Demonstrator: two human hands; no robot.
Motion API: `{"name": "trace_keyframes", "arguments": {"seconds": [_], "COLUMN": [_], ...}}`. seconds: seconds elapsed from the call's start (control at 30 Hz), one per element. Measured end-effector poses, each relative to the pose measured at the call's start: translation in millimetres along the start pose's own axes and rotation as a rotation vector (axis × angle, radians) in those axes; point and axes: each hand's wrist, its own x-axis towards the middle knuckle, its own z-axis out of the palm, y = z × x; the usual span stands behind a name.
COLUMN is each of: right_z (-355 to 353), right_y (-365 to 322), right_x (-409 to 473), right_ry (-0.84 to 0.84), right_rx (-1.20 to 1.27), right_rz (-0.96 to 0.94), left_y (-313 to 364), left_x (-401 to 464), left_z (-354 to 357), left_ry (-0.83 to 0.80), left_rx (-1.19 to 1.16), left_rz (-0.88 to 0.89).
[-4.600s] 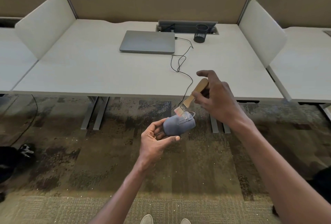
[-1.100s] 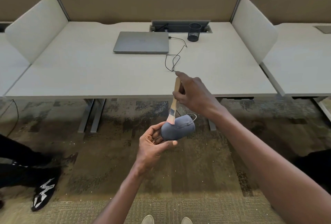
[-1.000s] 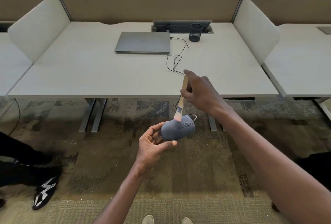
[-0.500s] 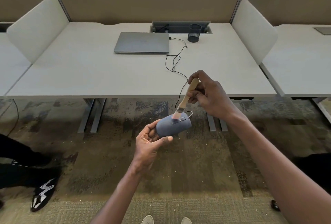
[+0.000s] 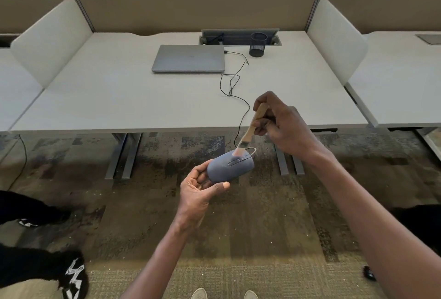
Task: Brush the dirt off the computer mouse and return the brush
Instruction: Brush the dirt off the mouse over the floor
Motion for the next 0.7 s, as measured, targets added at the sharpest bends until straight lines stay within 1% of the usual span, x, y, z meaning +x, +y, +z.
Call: {"name": "trace_keyframes", "arguments": {"seconds": [0.1, 0.17, 0.23, 0.33, 0.47, 0.6, 0.7], "right_z": [-3.1, -7.7, -10.1, -7.8, 7.5, 29.1, 30.6], "right_y": [1.8, 0.8, -2.3, -12.1, -31.4, -39.6, -34.6], "right_x": [-2.1, -2.6, -2.6, -2.1, -8.2, -12.3, -10.6], "right_ry": [-0.042, -0.053, -0.021, 0.05, 0.043, -0.008, 0.002], "right_rx": [-0.081, -0.211, -0.275, -0.201, -0.099, -0.078, -0.134], "right_rz": [0.01, -0.004, -0.008, 0.006, -0.011, -0.039, -0.032], "left_y": [-0.2, -0.3, -0.1, 0.3, -0.8, 0.0, 0.0], "left_x": [0.1, -0.2, 0.3, 1.1, 3.3, 4.9, 6.9], "left_z": [-0.1, -1.3, -1.2, 1.3, 5.5, 8.7, 7.8], "left_ry": [0.0, 0.01, 0.017, 0.03, 0.037, 0.031, 0.033], "left_rx": [0.007, 0.002, -0.002, 0.004, 0.02, 0.001, 0.008], "left_rz": [0.001, -0.004, -0.001, 0.001, 0.007, 0.004, 0.003]}}
